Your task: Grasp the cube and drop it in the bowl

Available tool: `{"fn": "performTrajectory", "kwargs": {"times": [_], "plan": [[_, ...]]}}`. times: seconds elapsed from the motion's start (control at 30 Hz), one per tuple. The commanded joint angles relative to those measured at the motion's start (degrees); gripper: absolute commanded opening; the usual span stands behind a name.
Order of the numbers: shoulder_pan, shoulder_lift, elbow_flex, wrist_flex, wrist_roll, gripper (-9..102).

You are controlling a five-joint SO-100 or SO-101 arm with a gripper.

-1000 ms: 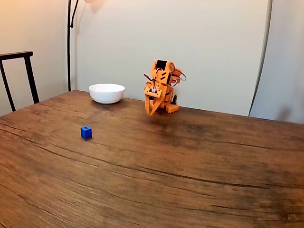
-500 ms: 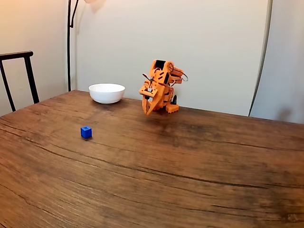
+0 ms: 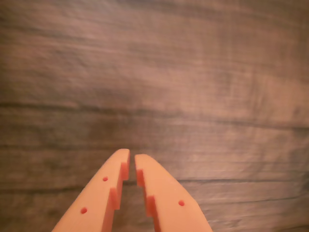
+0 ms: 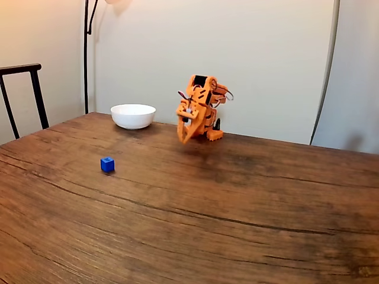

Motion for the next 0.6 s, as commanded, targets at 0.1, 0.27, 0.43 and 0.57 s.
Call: {"fn": "performTrajectory", "kwargs": {"times": [0.1, 0.27, 0.43, 0.57], "plan": [[-1.14, 0.44, -0.26, -2.55, 0.18, 0], [-5.71, 0.44, -0.26, -2.55, -5.89, 0], [-11.07, 0.53, -0.35, -3.43, -12.30, 0], [-14.24, 0.53, -0.35, -10.55, -15.29, 0]]}}
